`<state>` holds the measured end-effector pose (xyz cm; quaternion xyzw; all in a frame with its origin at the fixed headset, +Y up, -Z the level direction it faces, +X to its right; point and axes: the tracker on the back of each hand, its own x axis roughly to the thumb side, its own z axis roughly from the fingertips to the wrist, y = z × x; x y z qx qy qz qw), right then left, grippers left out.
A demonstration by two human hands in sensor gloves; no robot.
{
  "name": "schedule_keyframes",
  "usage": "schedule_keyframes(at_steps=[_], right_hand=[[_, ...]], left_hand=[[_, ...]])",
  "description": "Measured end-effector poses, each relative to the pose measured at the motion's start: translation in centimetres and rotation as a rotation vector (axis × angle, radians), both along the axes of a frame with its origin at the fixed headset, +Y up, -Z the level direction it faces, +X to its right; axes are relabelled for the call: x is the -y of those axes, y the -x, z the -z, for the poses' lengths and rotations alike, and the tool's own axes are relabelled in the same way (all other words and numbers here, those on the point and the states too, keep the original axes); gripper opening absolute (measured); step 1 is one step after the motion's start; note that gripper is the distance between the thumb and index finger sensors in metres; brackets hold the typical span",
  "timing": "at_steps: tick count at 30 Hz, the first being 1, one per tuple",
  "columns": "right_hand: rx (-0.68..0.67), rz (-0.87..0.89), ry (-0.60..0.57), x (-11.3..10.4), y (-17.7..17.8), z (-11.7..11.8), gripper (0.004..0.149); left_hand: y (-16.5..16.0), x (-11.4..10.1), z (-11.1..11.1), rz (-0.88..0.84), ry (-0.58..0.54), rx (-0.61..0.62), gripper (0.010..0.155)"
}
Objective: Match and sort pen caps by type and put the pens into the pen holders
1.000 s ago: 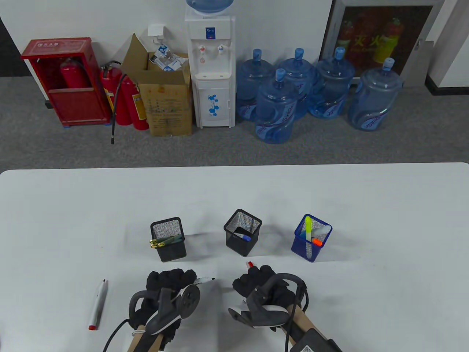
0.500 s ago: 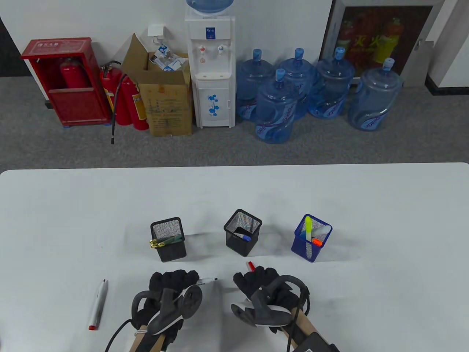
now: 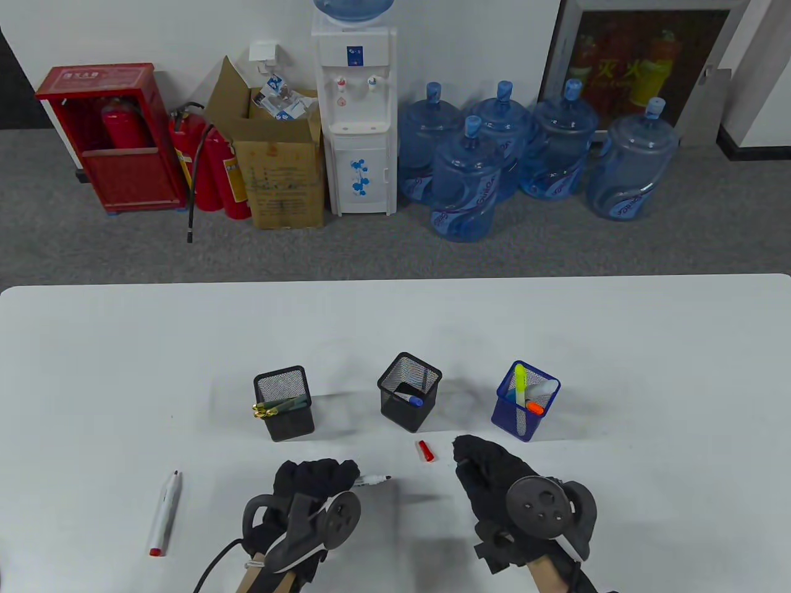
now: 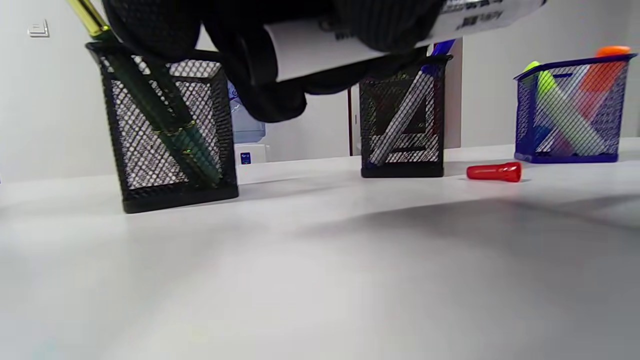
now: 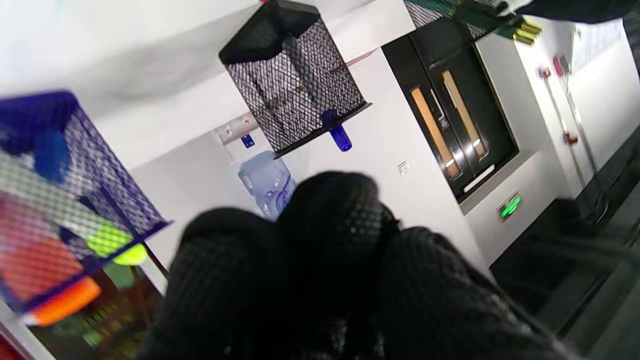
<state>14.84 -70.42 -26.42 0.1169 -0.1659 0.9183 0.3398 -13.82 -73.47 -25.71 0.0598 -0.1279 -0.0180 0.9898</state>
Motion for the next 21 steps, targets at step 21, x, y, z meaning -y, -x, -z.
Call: schedule_keyframes(at_steps=[21], right_hand=[[-0.067, 0.209, 0.225, 3.8, 2.6, 0.4, 0.052]], left_hand=[[-3.2, -0.3, -1.1, -0.081, -0.080, 0.082, 0.055]])
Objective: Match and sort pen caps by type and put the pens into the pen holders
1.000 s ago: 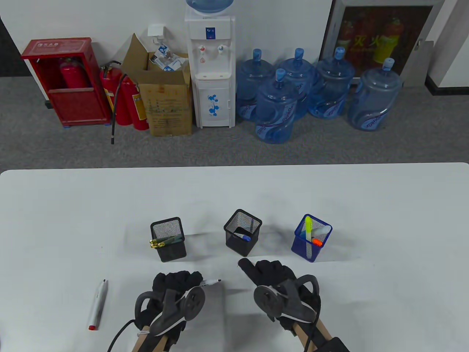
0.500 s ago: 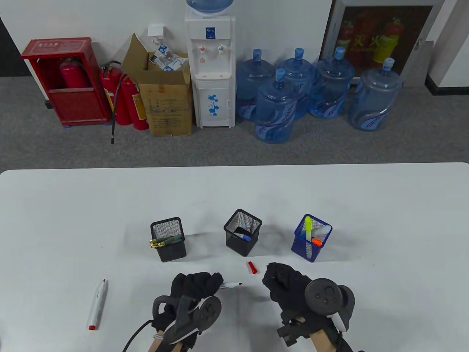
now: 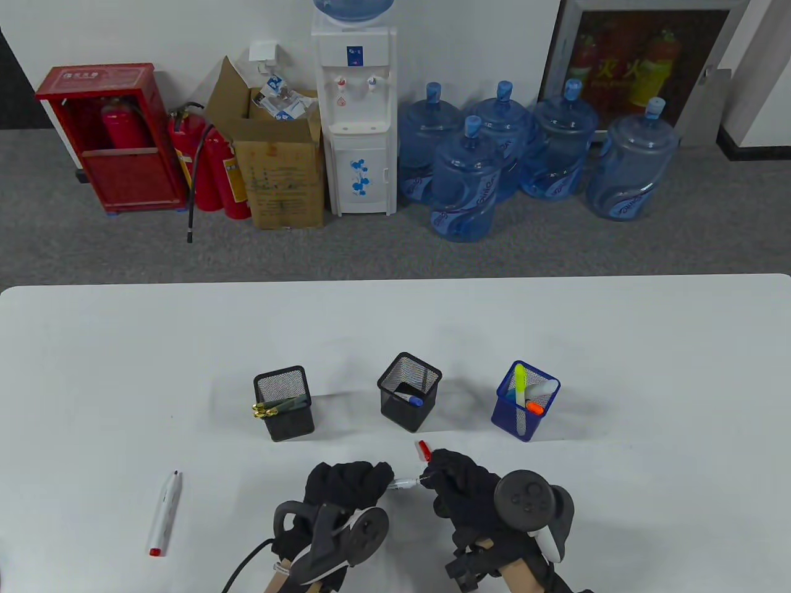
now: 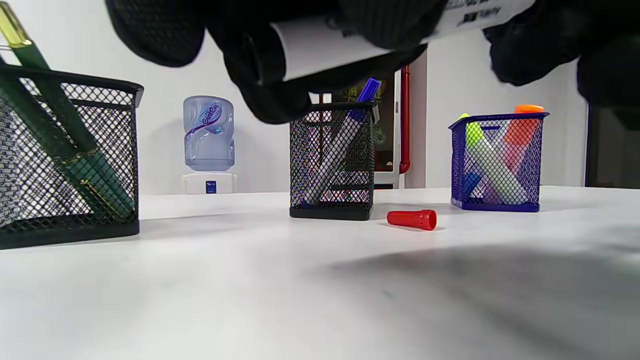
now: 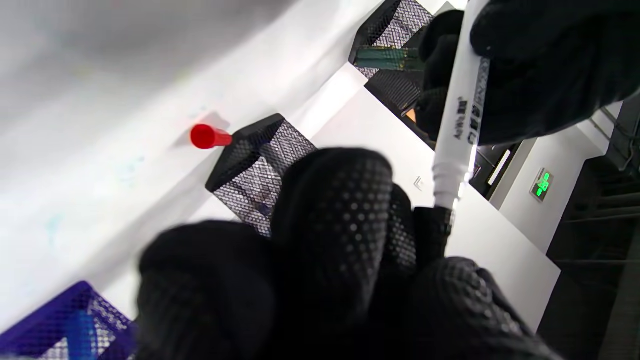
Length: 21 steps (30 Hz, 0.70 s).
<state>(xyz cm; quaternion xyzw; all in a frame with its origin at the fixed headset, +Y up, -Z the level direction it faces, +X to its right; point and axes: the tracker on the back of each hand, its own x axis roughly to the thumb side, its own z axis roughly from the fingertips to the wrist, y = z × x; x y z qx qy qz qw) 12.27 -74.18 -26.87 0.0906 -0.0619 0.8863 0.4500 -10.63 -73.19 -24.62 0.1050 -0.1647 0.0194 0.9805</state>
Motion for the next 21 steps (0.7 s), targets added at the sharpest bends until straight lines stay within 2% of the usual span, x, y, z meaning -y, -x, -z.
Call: schedule_keyframes(at_steps=[6, 13, 21], right_hand=[[-0.006, 0.095, 0.075, 0.5, -0.3, 0.3, 0.052], [-0.024, 0.069, 0.086, 0.6, 0.4, 0.2, 0.052], [-0.037, -0.119, 0.008, 0.2, 0.5, 0.2, 0.050]], left_hand=[[-0.1, 0.0, 0.0, -0.010, 0.017, 0.001, 0.056], [-0.5, -0.1, -0.2, -0.006, -0.008, 0.007, 0.056], [-1.1, -0.4, -0.7, 0.012, -0.050, 0.059, 0.056]])
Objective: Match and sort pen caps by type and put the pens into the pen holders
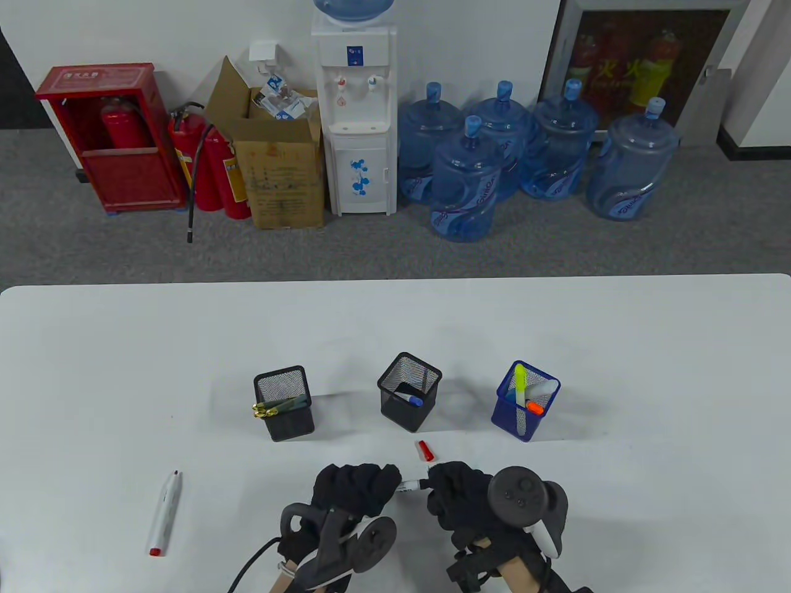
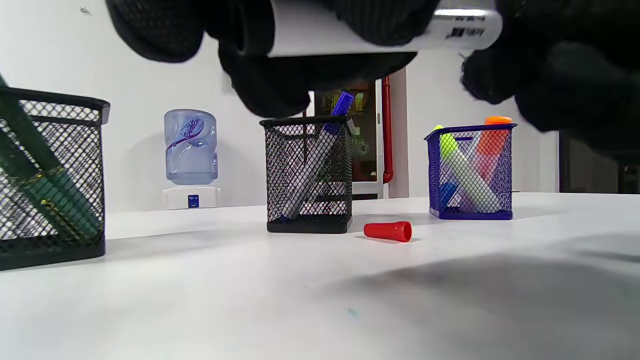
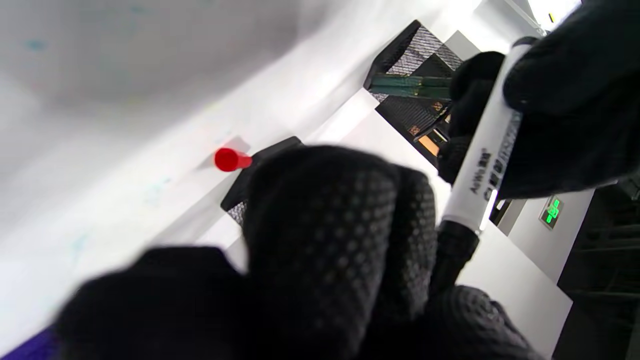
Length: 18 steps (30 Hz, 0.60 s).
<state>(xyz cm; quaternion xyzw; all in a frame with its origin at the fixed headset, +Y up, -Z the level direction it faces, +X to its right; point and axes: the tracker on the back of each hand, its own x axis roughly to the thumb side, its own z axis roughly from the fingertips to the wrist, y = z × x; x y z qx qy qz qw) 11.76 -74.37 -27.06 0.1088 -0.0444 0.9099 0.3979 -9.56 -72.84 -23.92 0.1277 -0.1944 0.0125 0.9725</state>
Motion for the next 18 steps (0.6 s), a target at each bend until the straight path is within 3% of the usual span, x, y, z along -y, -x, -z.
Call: schedule_keyframes(at_steps=[7, 15, 18], right_hand=[[-0.017, -0.012, -0.021, -0.7, 0.5, 0.0, 0.050], [-0.049, -0.013, 0.017, -0.8, 0.4, 0.2, 0.049], [-0.057, 0.007, 0.015, -1.5, 0.3, 0.4, 0.050]], left_hand=[[0.0, -0.5, 0.0, -0.081, -0.020, 0.051, 0.055], [0.4, -0.3, -0.1, -0.052, -0.081, 0.056, 0.054], [0.6, -0.4, 0.1, -0.024, -0.048, 0.018, 0.057]])
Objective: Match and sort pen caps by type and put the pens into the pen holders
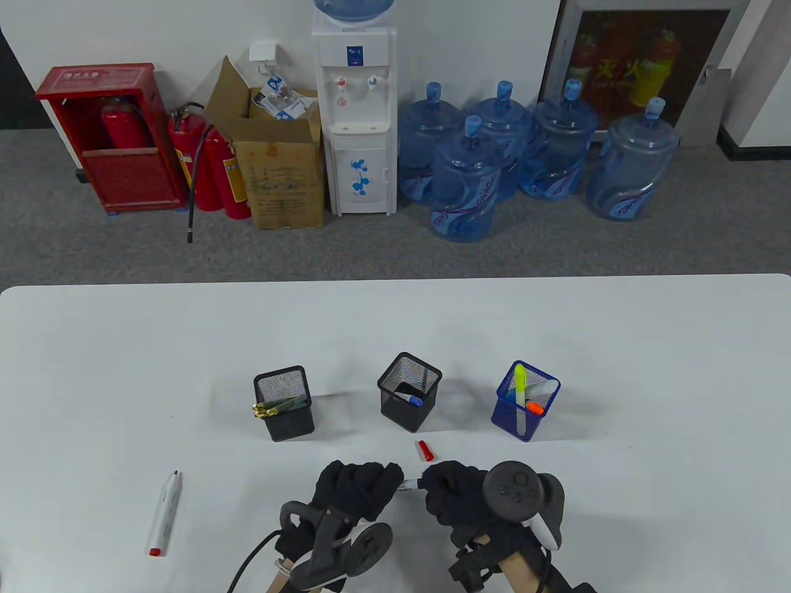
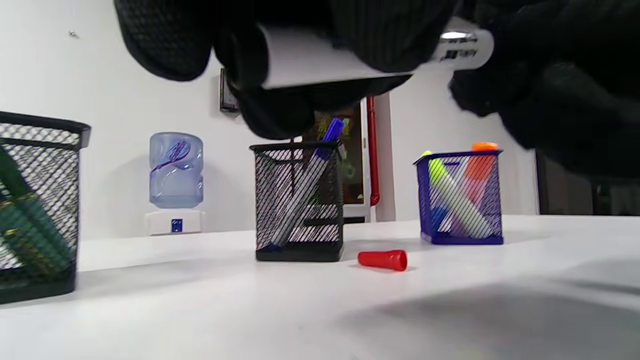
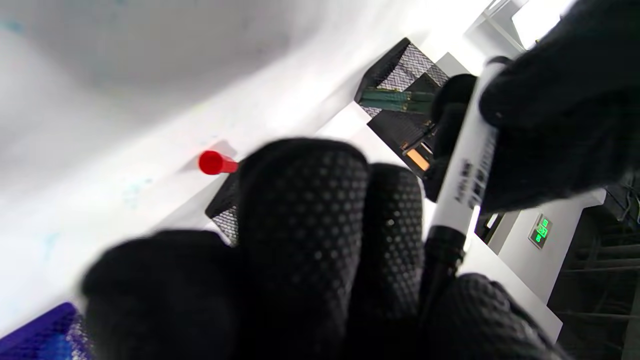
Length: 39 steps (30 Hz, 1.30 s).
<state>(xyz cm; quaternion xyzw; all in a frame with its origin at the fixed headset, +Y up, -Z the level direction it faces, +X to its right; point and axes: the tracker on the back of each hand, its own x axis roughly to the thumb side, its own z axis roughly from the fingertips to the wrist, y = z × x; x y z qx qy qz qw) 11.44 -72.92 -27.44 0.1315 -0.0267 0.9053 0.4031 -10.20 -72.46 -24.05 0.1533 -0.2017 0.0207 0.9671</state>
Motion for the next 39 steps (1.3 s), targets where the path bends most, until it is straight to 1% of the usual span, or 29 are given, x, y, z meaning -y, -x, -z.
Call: schedule_keyframes(at_steps=[1, 3, 4, 5, 7, 8, 10, 12, 14, 16, 19, 22, 25, 28, 29, 31, 32, 36, 39], right_hand=[[0.015, -0.013, -0.016, -0.5, -0.1, 0.1, 0.050], [0.069, -0.044, -0.083, -2.2, -0.7, 0.4, 0.050], [0.092, -0.052, -0.104, -2.9, -1.0, 0.6, 0.050], [0.122, -0.064, -0.128, -4.0, -1.4, 1.1, 0.050], [0.169, -0.084, -0.154, -5.5, -1.7, 1.8, 0.051], [0.196, -0.127, -0.184, -6.6, -1.8, 2.3, 0.051], [0.252, -0.230, -0.247, -8.1, -1.2, 3.3, 0.051], [0.269, -0.329, -0.320, -9.1, -0.3, 4.0, 0.051], [0.278, -0.402, -0.353, -9.6, 0.8, 4.7, 0.051], [0.299, -0.484, -0.371, -9.7, 1.9, 5.6, 0.051], [0.299, -0.618, -0.377, -9.0, 3.3, 7.0, 0.051], [0.283, -0.641, -0.359, -7.8, 4.6, 8.1, 0.051], [0.273, -0.702, -0.365, -7.1, 5.5, 8.6, 0.051], [0.252, -0.698, -0.339, -6.5, 6.1, 8.9, 0.053], [0.239, -0.722, -0.333, -6.5, 6.2, 8.8, 0.055], [0.225, -0.756, -0.359, -6.6, 6.0, 8.5, 0.061], [0.222, -0.755, -0.364, -6.7, 5.9, 8.3, 0.062], [0.202, -0.751, -0.418, -8.0, 4.5, 6.4, 0.056], [0.176, -0.732, -0.441, -8.1, 3.2, 4.4, 0.051]], left_hand=[[0.2, 0.0, 0.2, -0.001, 0.024, -0.022, 0.063], [1.6, 0.0, 0.6, 0.022, 0.064, -0.129, 0.080], [2.2, -0.1, 0.7, 0.025, 0.057, -0.158, 0.083], [3.2, -0.1, 0.9, 0.007, 0.045, -0.166, 0.082], [4.5, 0.0, 1.2, -0.046, 0.090, -0.183, 0.082], [4.9, 0.0, 1.3, -0.068, 0.119, -0.189, 0.081], [5.4, 0.1, 1.5, -0.081, 0.134, -0.191, 0.080], [5.4, 0.3, 1.5, -0.051, 0.129, -0.191, 0.078], [5.3, 0.5, 1.4, -0.009, 0.116, -0.189, 0.077], [5.1, 0.8, 1.5, 0.030, 0.118, -0.188, 0.074], [5.0, 1.2, 1.5, 0.033, 0.131, -0.183, 0.073], [5.0, 1.2, 1.5, 0.012, 0.144, -0.182, 0.074], [5.0, 1.2, 1.5, -0.001, 0.152, -0.175, 0.076], [5.0, 1.2, 1.5, 0.000, 0.156, -0.174, 0.076], [5.0, 1.2, 1.5, -0.002, 0.157, -0.175, 0.077], [5.1, 1.2, 1.6, -0.003, 0.158, -0.178, 0.077], [5.1, 1.2, 1.6, -0.005, 0.158, -0.179, 0.077], [5.4, 1.3, 1.8, -0.003, 0.161, -0.192, 0.076], [5.6, 1.5, 1.9, 0.023, 0.161, -0.204, 0.076]])
